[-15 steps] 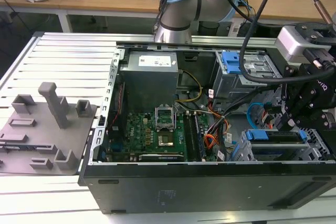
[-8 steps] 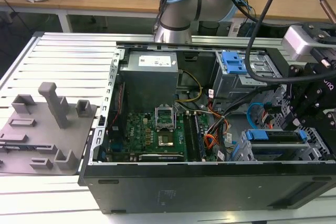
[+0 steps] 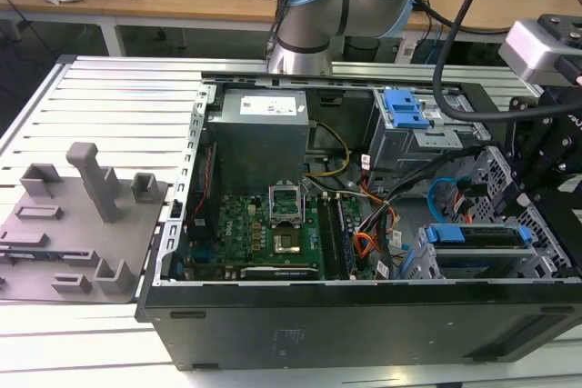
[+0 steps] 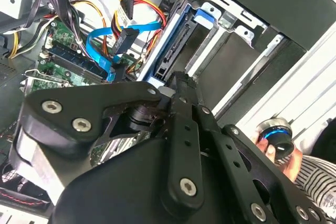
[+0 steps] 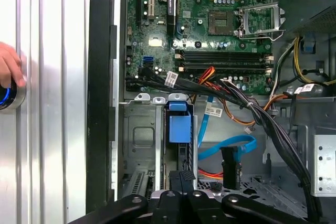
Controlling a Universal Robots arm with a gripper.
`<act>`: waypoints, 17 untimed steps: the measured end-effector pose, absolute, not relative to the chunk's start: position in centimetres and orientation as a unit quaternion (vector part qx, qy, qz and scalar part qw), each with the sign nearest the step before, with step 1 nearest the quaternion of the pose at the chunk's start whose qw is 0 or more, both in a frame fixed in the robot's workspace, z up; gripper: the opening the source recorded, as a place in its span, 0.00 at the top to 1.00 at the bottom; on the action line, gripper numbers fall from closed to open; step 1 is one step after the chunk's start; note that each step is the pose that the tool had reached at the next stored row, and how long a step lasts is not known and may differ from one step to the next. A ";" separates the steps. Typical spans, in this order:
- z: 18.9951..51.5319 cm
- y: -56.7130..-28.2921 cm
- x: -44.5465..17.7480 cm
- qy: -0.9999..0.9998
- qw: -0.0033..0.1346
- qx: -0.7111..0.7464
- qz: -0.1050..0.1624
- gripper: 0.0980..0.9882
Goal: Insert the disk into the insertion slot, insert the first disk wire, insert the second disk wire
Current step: 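Insert the first disk wire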
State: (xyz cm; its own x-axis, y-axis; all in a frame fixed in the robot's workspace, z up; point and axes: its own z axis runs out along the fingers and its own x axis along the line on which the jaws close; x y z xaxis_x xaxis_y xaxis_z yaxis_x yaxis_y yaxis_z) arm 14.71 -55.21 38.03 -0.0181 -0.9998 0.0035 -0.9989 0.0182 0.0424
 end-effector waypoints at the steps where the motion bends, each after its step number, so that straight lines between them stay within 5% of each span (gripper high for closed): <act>1: 38.0 -55.2 14.7 -0.713 0.016 0.700 -0.014 0.99; 5: 38.1 -55.2 14.7 -0.713 0.016 0.700 -0.014 0.70; 17: 36.5 -50.8 14.8 -0.713 0.016 0.700 -0.014 0.70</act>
